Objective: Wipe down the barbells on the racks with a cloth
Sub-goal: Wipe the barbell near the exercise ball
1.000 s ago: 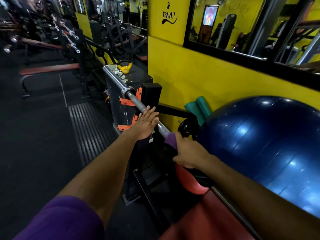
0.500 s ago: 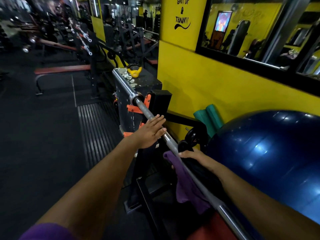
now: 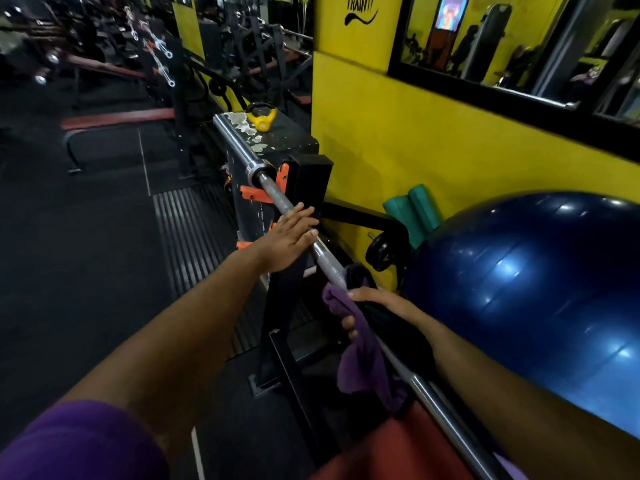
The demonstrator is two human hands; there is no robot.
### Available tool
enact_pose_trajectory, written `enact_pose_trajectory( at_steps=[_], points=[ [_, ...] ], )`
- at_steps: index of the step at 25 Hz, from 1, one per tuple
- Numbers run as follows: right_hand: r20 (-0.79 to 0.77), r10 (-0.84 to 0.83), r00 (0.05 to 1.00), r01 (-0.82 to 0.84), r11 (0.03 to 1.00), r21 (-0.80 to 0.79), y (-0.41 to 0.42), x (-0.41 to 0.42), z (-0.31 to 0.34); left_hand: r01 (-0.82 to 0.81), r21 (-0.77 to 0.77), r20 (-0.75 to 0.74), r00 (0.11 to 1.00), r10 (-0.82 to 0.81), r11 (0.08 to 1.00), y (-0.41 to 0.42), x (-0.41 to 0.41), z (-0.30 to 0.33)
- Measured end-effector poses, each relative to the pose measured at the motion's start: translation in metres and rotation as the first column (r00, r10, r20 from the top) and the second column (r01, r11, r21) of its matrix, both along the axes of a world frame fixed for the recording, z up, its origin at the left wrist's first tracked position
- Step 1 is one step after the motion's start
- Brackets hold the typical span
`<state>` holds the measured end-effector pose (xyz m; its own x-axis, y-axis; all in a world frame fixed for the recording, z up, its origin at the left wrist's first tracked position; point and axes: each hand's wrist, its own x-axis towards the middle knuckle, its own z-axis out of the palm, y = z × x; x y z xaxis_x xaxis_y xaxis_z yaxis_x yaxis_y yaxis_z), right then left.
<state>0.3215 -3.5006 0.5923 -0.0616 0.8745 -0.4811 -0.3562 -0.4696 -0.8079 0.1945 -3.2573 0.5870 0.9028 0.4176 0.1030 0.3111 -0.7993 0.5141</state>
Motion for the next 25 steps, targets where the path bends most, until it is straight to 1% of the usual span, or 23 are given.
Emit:
enact_pose_trajectory(
  at_steps=[2,3,4,5,6,7,9,11,14,16,18,20,22,24,25],
  points=[
    [-0.211,-0.017,0.977,0.016,1.000,-0.008,-0.049,-0.003,-0.012,-0.003,-0.003,-0.003,1.000,0.003,1.000,0.000,0.001,0.000],
    [-0.246,-0.006,0.969,0.007,1.000,0.005,-0.072,-0.007,-0.010,-0.003,-0.003,-0.003,1.000,0.003,1.000,0.000,0.001,-0.001],
    [-0.233,0.014,0.972,-0.009,1.000,0.023,-0.090,-0.008,-0.010,-0.004,-0.003,-0.001,1.000,0.004,1.000,0.000,0.001,-0.001],
    [-0.141,-0.015,0.990,0.018,1.000,0.015,-0.100,-0.006,-0.011,-0.007,-0.003,0.004,1.000,0.007,1.000,0.000,0.002,-0.002],
    [0.004,-0.031,0.999,0.032,0.999,-0.017,-0.105,-0.005,-0.007,-0.011,-0.008,0.007,1.000,0.011,1.000,-0.001,0.002,-0.002],
    [0.128,-0.029,0.991,0.034,0.999,-0.034,-0.103,-0.003,-0.003,-0.015,-0.017,0.006,1.000,0.015,1.000,-0.001,0.002,-0.002],
    [0.307,-0.011,0.952,0.024,0.999,-0.040,-0.082,-0.002,0.007,-0.019,-0.019,0.004,1.000,0.020,1.000,-0.002,0.003,-0.003],
    [0.410,-0.010,0.912,0.013,1.000,-0.004,-0.044,-0.004,0.021,-0.022,-0.005,0.008,1.000,0.022,1.000,-0.001,0.004,-0.005],
    [0.485,-0.062,0.872,0.039,0.998,0.058,0.031,-0.005,0.030,-0.023,0.001,-0.001,1.000,0.023,1.000,0.000,0.004,-0.005],
    [0.518,-0.066,0.853,0.043,0.998,0.055,0.066,-0.003,0.031,-0.014,0.013,-0.011,1.000,0.014,1.000,0.003,0.004,-0.006],
    [0.504,-0.070,0.861,0.057,0.998,0.042,0.077,0.000,0.025,-0.007,0.019,-0.007,1.000,0.007,1.000,0.007,0.004,-0.007],
    [0.426,-0.075,0.901,0.064,0.997,0.041,0.062,0.000,0.020,-0.005,0.012,0.010,1.000,0.005,1.000,0.009,0.004,-0.009],
    [0.319,-0.072,0.945,0.073,0.997,0.009,0.026,-0.001,0.014,-0.007,0.003,0.035,0.999,0.006,1.000,0.008,0.004,-0.011],
    [0.245,-0.076,0.966,0.084,0.996,-0.021,-0.022,-0.003,0.006,-0.005,0.002,0.030,1.000,0.005,1.000,0.007,0.005,-0.011],
    [0.177,-0.065,0.982,0.070,0.997,-0.022,-0.046,-0.005,0.004,-0.007,0.000,0.025,1.000,0.007,1.000,0.006,0.005,-0.011]
  ],
)
